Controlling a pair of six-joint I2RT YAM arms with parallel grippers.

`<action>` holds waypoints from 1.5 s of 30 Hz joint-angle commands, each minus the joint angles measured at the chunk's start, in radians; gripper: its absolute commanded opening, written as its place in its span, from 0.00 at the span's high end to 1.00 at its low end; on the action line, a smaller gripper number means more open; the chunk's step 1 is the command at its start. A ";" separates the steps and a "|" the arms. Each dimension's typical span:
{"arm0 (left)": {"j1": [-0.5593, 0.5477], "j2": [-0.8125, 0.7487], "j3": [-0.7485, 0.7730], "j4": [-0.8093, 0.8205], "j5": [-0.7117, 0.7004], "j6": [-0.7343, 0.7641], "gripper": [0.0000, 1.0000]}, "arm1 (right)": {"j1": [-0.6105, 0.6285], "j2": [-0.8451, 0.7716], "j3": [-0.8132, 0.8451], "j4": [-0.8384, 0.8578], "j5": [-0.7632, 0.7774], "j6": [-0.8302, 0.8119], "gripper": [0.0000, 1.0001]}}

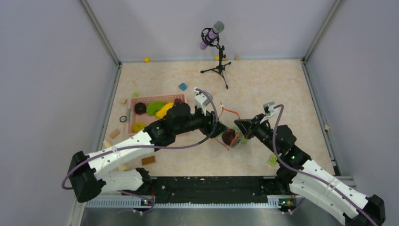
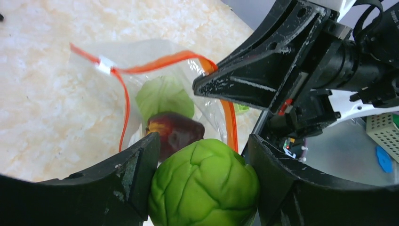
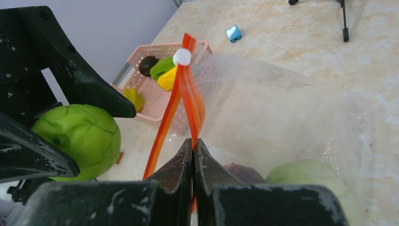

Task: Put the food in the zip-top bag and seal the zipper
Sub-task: Place the fake fruit in the zipper food storage bag.

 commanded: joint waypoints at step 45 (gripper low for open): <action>-0.108 -0.082 0.022 -0.031 -0.574 0.047 0.03 | 0.000 -0.094 0.183 -0.375 0.248 0.373 1.00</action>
